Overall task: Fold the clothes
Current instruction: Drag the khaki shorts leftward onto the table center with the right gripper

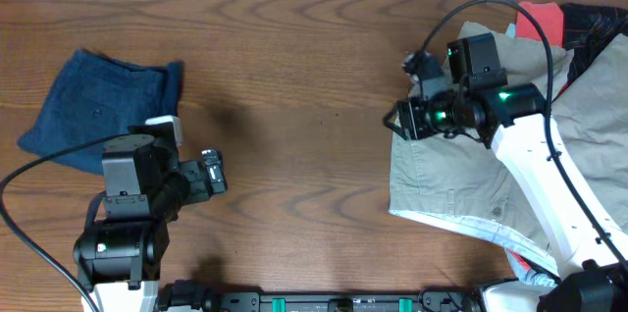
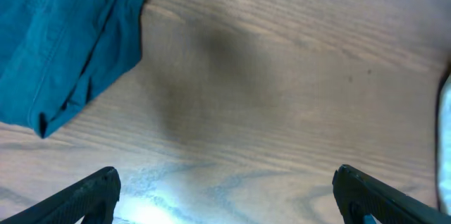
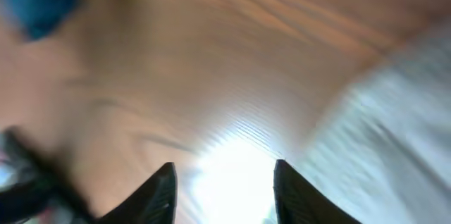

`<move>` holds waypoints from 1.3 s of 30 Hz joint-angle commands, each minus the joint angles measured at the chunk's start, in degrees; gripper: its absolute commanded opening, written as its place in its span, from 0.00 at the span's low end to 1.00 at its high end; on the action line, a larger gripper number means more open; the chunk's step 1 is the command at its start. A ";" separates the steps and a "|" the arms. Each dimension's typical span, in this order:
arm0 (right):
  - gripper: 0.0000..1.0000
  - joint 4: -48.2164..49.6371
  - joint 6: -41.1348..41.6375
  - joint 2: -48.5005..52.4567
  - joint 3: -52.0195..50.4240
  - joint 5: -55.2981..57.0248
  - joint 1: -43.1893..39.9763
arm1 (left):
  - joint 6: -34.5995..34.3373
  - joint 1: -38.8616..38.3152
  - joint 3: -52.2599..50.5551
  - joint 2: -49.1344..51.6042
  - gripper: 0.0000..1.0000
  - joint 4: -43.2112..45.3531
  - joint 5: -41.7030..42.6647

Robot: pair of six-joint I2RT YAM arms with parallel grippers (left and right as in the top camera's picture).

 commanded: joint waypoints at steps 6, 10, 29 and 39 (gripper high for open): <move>0.68 -7.65 1.38 0.37 -0.26 13.73 1.03 | -3.91 -0.15 0.83 2.71 0.98 0.87 9.92; 0.72 -9.05 2.19 1.66 -2.71 11.96 4.00 | -3.93 -0.15 0.83 5.42 0.98 0.02 9.90; 0.52 -1.07 15.82 16.33 -12.66 22.29 16.59 | -3.91 -0.13 0.83 9.75 0.98 -0.37 9.88; 0.01 -2.75 15.80 19.76 -10.69 21.59 17.84 | -3.91 -0.13 0.83 9.75 0.98 -0.35 9.88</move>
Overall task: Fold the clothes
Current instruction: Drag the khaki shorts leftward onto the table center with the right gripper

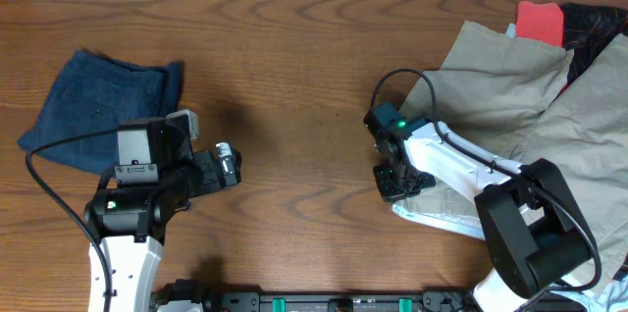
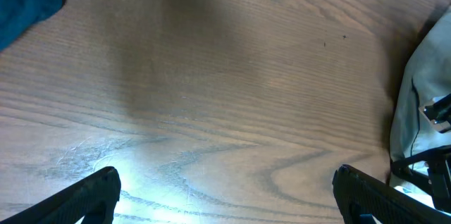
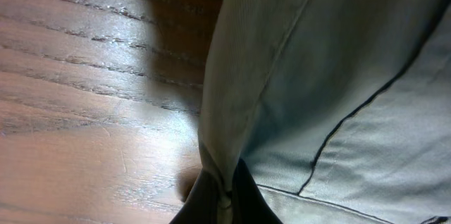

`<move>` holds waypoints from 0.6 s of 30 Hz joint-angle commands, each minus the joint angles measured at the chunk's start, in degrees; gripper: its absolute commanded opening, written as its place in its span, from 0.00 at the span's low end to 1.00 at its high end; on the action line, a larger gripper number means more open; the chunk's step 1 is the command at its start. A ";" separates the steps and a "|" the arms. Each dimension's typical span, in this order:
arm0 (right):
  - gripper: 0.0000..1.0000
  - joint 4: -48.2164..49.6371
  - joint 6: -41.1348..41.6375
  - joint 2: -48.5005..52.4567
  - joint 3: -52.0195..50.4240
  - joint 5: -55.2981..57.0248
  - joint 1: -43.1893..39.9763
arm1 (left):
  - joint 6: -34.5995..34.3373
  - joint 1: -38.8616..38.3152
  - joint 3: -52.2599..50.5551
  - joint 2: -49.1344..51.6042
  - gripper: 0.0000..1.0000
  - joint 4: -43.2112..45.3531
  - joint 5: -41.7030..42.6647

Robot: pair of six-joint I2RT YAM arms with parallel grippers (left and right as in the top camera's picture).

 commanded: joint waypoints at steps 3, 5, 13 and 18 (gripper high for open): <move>0.01 -3.89 0.07 0.57 5.86 -2.12 1.14 | -0.76 -0.13 0.83 0.09 0.98 -0.11 0.76; 0.01 -5.51 -4.59 -0.74 10.51 -6.99 1.27 | -0.76 -0.13 0.83 0.09 0.98 -0.11 0.76; 0.01 -1.81 -11.54 -2.21 22.97 -31.15 5.92 | -0.76 -0.13 0.83 0.11 0.98 -0.11 0.76; 0.01 3.19 -11.50 -2.03 23.02 -33.27 10.73 | -0.76 -0.15 0.83 0.11 0.98 -0.11 0.74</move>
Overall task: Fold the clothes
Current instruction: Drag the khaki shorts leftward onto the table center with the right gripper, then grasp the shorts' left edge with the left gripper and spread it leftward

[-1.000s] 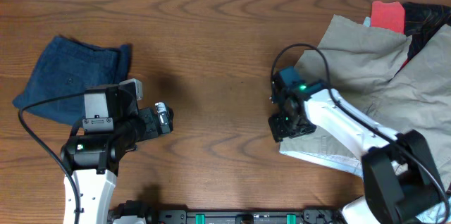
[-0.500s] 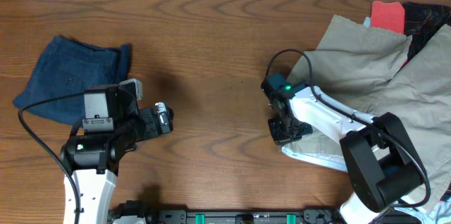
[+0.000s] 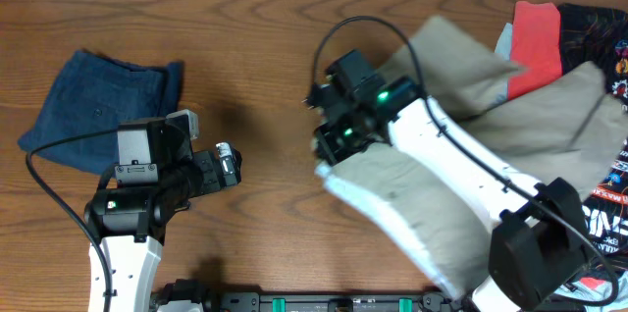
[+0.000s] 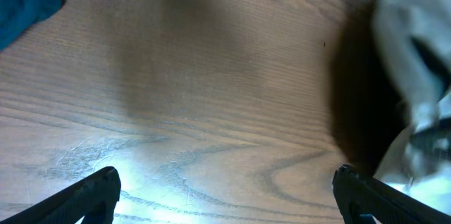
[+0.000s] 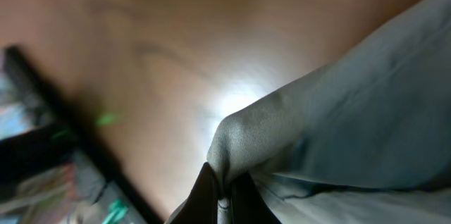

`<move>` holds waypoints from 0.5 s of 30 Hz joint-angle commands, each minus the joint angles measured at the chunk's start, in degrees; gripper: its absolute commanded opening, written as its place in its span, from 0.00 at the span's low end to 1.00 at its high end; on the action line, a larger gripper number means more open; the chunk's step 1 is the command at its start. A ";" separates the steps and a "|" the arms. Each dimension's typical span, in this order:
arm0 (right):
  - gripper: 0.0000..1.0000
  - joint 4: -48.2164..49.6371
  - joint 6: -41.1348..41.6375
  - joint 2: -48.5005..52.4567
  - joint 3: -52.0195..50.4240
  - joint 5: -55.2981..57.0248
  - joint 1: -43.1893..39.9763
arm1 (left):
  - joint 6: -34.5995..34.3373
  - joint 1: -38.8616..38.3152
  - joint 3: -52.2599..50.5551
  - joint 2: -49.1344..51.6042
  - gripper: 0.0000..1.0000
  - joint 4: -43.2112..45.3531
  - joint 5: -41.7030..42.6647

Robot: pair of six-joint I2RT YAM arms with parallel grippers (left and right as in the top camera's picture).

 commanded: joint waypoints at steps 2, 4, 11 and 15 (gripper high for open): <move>0.14 2.05 -1.88 -0.63 0.59 -4.04 4.00 | -0.74 -0.15 0.83 0.11 0.98 -0.11 0.72; 0.57 2.08 -0.70 -0.63 0.61 2.86 4.70 | -0.74 -0.13 0.83 0.11 0.98 -0.11 0.74; 0.99 -4.33 9.31 -1.44 0.68 24.09 -0.31 | -0.81 -0.15 0.72 0.33 0.98 -0.24 1.90; 0.99 -8.04 9.35 -3.17 0.68 25.00 -6.32 | -0.83 -0.61 0.48 1.81 0.98 -0.20 6.43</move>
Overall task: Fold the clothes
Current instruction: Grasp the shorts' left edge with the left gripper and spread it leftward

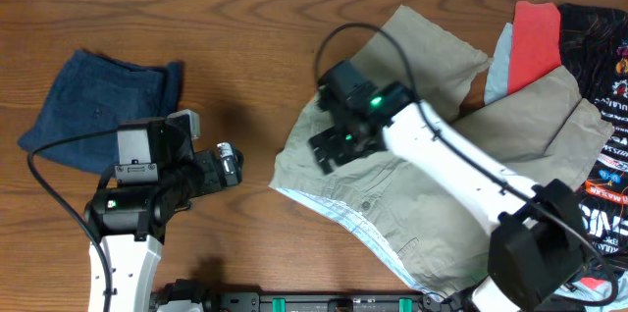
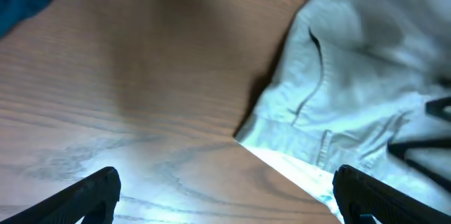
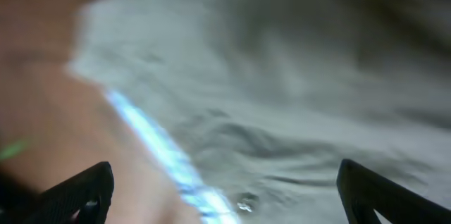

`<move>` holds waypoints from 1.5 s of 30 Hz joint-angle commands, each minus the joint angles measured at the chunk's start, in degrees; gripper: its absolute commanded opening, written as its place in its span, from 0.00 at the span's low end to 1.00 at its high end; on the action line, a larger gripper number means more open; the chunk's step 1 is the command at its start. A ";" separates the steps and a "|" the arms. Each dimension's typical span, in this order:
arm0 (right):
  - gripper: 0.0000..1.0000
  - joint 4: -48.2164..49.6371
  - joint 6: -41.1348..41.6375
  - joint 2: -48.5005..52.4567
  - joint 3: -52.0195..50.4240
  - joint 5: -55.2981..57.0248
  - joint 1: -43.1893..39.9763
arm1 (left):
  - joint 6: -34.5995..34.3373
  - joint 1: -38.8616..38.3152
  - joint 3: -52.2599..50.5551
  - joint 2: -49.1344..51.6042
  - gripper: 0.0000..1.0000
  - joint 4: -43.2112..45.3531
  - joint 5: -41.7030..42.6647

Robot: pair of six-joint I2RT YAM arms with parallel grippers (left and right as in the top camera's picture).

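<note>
Khaki shorts (image 1: 432,184) lie spread over the table's centre and right, light inner waistband showing along the near edge. My right gripper (image 1: 327,147) hovers open over their left part; in the right wrist view its fingertips (image 3: 77,196) stand wide apart above blurred khaki cloth (image 3: 282,76). A folded blue garment (image 1: 98,106) lies at the far left. To the right of it my left gripper (image 1: 228,160) is open over bare wood. The left wrist view shows the shorts' left corner (image 2: 352,62) ahead of the left gripper (image 2: 225,203).
A pile of other clothes sits at the far right: a red piece (image 1: 535,23), a pale blue one (image 1: 500,67) and a black printed one (image 1: 601,47). The brown wooden table (image 1: 255,27) shows between the blue garment and the shorts.
My right gripper was shut on the shorts' edge, holding them lifted over the centre. Now it is open and the shorts lie spread on the table. The left arm has not moved.
My right gripper was open above the khaki shorts at the right-hand pile. Then it was shut on their left edge, low on the table. Then it held them raised near the centre, and now they lie spread there, let go. The left arm turned slightly early on, then stayed put.
</note>
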 commanded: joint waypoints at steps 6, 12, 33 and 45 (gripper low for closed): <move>0.99 -5.33 3.06 -5.92 0.70 5.01 -12.83 | -0.96 -3.56 -1.27 6.75 0.98 0.37 4.68; 0.99 -10.43 1.03 -8.46 0.70 4.20 -19.54 | -1.05 -8.52 -1.27 14.69 0.98 3.76 4.70; 0.99 -15.37 1.07 -8.92 0.68 5.79 -27.30 | -13.90 -13.46 -1.27 36.11 0.79 16.98 6.45; 0.99 -15.91 1.05 -8.92 0.68 5.77 -27.30 | -18.73 -19.19 -1.27 36.72 0.72 19.12 6.56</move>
